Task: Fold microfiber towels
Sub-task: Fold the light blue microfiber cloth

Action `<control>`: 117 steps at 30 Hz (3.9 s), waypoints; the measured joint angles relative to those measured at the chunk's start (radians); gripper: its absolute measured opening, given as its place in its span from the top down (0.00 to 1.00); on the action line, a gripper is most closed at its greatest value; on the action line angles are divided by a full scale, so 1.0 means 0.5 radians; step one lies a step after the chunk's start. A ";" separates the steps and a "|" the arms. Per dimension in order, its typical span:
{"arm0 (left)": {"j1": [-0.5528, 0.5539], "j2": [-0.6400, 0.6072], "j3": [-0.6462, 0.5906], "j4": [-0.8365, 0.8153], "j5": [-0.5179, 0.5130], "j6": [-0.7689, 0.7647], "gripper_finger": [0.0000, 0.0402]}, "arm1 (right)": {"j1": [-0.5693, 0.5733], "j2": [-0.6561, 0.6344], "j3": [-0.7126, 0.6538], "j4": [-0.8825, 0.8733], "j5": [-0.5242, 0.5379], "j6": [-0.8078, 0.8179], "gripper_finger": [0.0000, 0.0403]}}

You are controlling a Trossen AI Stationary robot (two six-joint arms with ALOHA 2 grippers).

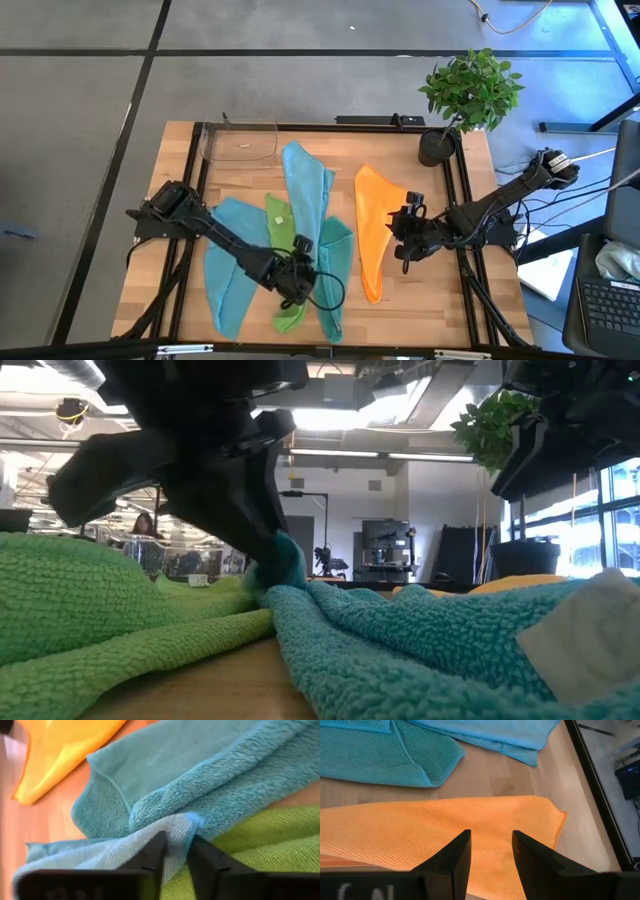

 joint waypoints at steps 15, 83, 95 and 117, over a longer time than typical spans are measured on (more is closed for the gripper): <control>0.031 -0.001 0.544 -0.967 -0.557 -0.123 1.00 | 0.000 0.001 0.000 0.663 -0.021 -0.288 0.64; -0.044 0.023 1.801 -2.004 -1.267 -0.607 1.00 | -0.604 1.083 0.001 2.427 -1.176 -1.026 0.80; -0.036 0.024 1.801 -1.996 -1.270 -0.611 1.00 | -0.686 1.083 0.001 2.481 -1.192 -0.992 0.78; -0.041 0.024 1.801 -2.101 -1.253 -0.663 1.00 | -0.689 1.234 0.000 2.677 -0.990 -1.292 0.98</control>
